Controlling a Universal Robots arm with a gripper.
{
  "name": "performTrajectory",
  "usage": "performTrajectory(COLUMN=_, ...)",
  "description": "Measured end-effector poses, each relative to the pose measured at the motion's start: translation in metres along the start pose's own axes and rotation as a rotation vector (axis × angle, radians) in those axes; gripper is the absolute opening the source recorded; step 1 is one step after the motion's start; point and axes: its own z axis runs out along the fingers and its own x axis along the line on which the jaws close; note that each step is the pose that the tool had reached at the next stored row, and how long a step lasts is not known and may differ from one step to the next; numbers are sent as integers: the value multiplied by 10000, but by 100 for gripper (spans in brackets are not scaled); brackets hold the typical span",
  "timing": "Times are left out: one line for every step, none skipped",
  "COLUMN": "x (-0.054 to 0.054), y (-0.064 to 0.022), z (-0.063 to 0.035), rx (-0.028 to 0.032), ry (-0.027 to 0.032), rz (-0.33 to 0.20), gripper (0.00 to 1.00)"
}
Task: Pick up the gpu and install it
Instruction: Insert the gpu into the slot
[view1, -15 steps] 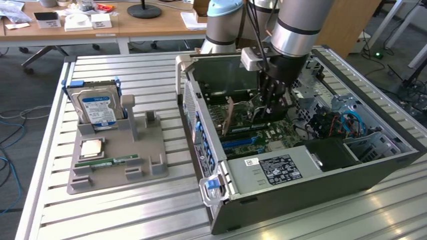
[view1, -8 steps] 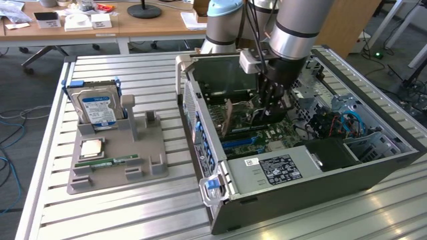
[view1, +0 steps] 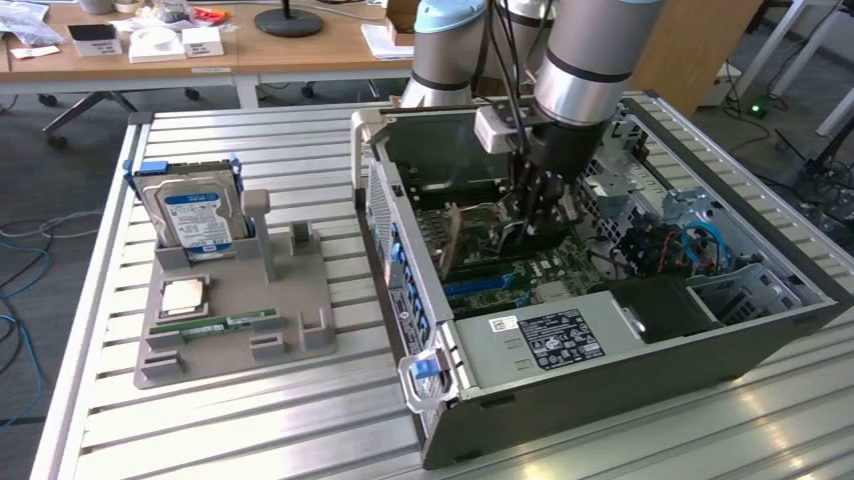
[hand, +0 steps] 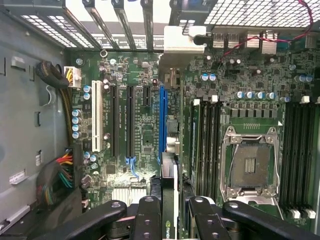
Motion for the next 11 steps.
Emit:
performTrajectory(x=1, y=5, z=7, rx=1, ry=-1, rz=-3, gripper=26)
performTrajectory(x=2, y=11, z=13, rx=0, ry=-2, rz=-7, gripper=26)
performTrajectory(x=2, y=15, z=18, rx=0, ry=-2, rz=-10, gripper=26)
performTrajectory(x=2, y=18, z=21, rx=0, ry=0, rz=-13, gripper=26)
performTrajectory(x=2, y=20, z=25, rx=0, ry=0, rz=-15, gripper=26)
performTrajectory(x=2, y=24, z=30, rx=0, ry=-2, rz=-17, gripper=26)
performTrajectory(x=2, y=28, z=35, rx=0, ry=-2, rz=-17, gripper=26)
performTrajectory(x=3, y=32, z=41, rx=1, ry=-2, rz=-18, gripper=26)
performTrajectory(x=3, y=36, z=47, rx=0, ry=-1, rz=-19, gripper=26)
performTrajectory(x=3, y=40, z=53, rx=0, ry=-2, rz=-18, gripper=26)
performTrajectory(x=3, y=43, z=59, rx=0, ry=-2, rz=-18, gripper=26)
